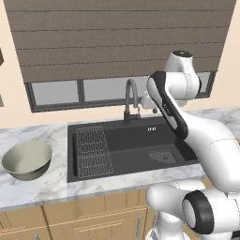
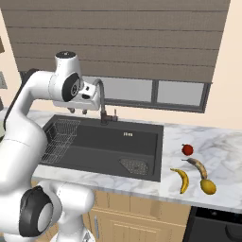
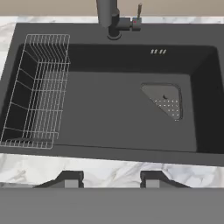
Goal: There is a mixed pile of frozen fruits and vegetables on the counter. Locate all the frozen vegetables and place the items in a bowl on the counter. Take all the frozen fruits and defrost them in a running sink.
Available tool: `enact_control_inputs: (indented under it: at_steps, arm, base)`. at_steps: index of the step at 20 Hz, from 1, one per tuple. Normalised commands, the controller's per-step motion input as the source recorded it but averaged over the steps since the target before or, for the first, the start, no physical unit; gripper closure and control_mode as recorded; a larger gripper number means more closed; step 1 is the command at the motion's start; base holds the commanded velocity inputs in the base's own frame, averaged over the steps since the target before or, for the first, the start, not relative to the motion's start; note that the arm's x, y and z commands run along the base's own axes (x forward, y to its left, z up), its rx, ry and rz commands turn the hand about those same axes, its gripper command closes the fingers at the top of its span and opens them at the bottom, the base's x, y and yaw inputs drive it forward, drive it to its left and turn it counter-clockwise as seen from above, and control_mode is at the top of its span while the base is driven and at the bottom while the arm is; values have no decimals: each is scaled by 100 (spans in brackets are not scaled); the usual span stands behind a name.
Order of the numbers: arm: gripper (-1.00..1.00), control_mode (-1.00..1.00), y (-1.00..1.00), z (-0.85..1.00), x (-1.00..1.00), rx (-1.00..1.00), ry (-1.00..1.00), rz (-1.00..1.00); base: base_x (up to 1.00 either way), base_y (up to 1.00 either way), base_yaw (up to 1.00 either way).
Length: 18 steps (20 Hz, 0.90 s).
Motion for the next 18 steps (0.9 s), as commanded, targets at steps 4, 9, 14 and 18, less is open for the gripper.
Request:
enact_control_inputs:
  at_steps: [4,9,14,18]
  arm:
    - [-100,-100,-15,-5,-2,-1,2,-2]
    - [-100,-100,-39,-13,-7,-3,7,-6]
    - [-100,-100,-46,-14,11,-6,2,-2]
    - [-100,-100,-68,-11,41,-6,8,0]
  base:
    - [0,0,0]
    - [0,0,0]
    - [0,0,0]
    - [0,0,0]
